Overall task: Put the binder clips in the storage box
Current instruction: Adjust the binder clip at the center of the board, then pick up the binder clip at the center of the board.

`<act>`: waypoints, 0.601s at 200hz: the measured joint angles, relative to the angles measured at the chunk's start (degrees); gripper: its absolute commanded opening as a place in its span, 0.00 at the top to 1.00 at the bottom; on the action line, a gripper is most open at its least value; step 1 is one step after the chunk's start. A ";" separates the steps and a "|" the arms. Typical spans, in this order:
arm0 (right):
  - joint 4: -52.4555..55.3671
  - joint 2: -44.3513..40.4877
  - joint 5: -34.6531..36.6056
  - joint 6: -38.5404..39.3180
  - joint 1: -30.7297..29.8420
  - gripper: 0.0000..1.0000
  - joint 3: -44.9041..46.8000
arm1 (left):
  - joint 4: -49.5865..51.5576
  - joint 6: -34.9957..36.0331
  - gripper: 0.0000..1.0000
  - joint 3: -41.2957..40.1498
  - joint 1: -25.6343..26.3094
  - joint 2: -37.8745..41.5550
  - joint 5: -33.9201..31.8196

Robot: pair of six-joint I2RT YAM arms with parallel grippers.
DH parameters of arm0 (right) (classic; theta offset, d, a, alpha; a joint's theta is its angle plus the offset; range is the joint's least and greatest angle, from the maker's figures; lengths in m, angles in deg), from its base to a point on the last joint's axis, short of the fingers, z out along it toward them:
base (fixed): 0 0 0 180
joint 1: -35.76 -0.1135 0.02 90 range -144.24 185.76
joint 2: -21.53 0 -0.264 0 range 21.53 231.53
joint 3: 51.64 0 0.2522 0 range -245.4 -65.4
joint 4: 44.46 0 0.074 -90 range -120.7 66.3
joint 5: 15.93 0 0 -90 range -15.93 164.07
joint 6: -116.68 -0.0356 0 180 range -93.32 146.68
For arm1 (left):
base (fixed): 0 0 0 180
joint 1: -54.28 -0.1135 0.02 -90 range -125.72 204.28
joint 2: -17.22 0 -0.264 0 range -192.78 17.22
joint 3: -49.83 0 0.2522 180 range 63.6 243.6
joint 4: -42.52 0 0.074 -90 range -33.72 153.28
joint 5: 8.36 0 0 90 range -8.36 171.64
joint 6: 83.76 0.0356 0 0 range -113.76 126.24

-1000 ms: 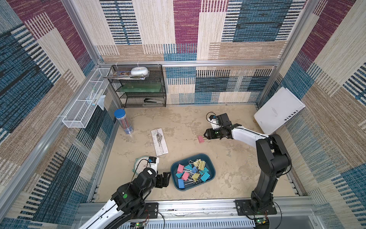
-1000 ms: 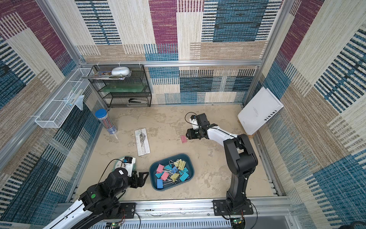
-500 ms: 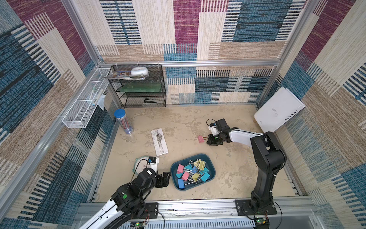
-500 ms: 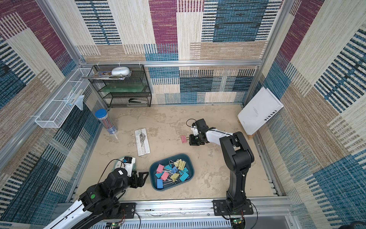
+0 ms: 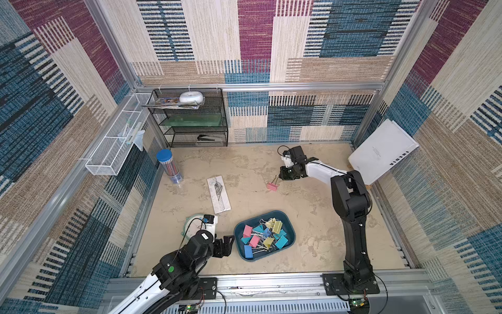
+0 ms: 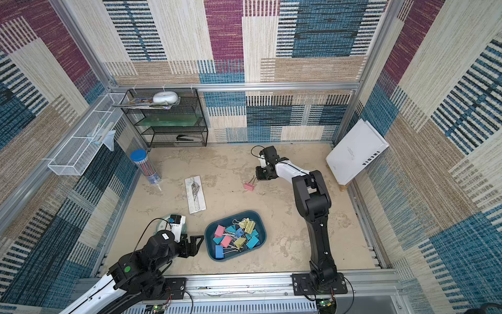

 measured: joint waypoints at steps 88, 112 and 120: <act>-2.34 -10.82 -8.22 -10.56 -4.26 0.34 16.28 | 0.00 0.02 0.10 0.00 0.00 0.87 0.07; -2.75 -10.14 -7.87 -12.50 -5.46 0.34 15.63 | 0.02 0.17 0.10 -0.26 0.00 1.95 0.28; -3.15 -9.92 -7.87 -13.03 -5.62 0.34 15.52 | 0.04 0.24 0.10 -0.31 0.00 2.21 0.28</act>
